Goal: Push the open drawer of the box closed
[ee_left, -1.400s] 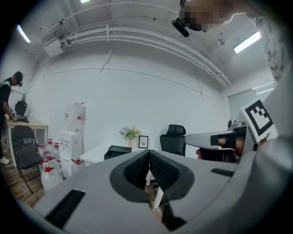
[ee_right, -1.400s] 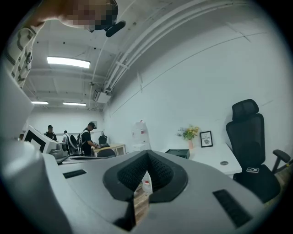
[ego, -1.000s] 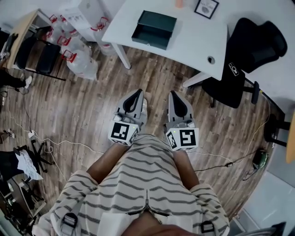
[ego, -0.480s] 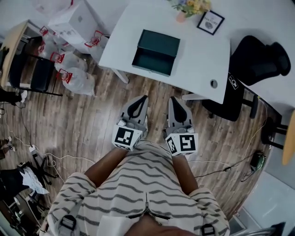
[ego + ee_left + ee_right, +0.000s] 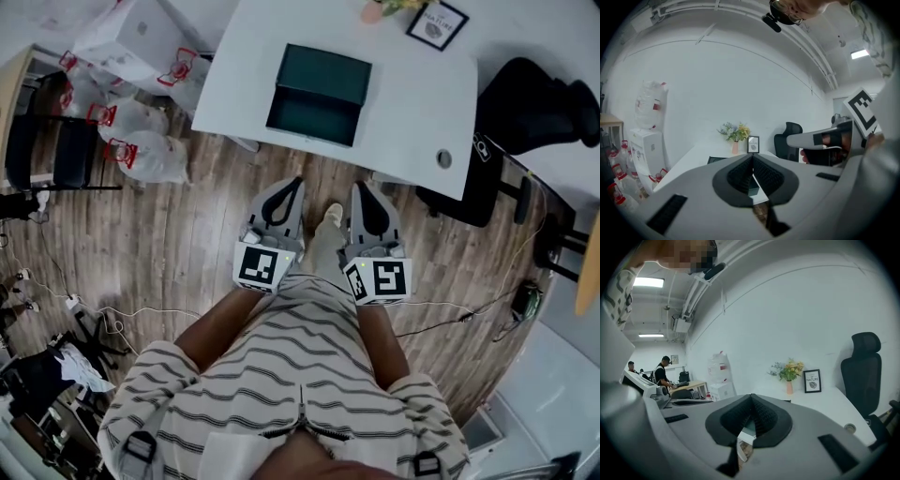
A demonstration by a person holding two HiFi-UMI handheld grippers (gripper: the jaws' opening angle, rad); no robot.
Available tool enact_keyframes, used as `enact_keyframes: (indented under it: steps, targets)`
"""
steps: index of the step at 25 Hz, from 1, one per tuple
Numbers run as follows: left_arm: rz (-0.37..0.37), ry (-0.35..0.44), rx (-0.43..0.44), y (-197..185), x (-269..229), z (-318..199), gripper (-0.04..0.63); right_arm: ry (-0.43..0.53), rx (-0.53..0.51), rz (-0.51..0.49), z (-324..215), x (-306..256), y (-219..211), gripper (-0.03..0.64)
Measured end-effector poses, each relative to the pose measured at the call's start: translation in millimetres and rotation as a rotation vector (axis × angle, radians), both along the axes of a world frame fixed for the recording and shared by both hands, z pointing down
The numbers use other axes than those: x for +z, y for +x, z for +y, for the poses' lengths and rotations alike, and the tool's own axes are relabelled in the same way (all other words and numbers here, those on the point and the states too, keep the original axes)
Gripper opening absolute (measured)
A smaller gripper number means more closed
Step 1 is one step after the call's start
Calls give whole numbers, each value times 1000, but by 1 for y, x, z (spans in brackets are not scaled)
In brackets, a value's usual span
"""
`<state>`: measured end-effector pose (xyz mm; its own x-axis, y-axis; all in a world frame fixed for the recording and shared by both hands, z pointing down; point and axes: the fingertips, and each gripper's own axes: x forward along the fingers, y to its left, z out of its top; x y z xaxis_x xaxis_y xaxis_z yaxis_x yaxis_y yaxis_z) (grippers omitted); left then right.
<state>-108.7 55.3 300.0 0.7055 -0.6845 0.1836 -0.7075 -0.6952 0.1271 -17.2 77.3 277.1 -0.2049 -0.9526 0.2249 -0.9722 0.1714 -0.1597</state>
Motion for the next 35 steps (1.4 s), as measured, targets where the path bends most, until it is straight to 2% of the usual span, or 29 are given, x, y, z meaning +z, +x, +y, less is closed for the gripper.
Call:
enact_keyframes:
  steps: [9,15,26,35]
  targets:
    - [-37,-39,-10,23,39,-25,-6,-41,5,-17,-32,31,29,9]
    - [-73,-110,-47,36,70,-45,-6,-78,-12,-35,-61,56,45,9]
    - [-125,-173,-109,38,115,-77,-6,-155,-26,-55,-101,103,69,9]
    - [-172,-222,-145,37,156,-82,-6,-204,-38,-68,-114,134,75,9]
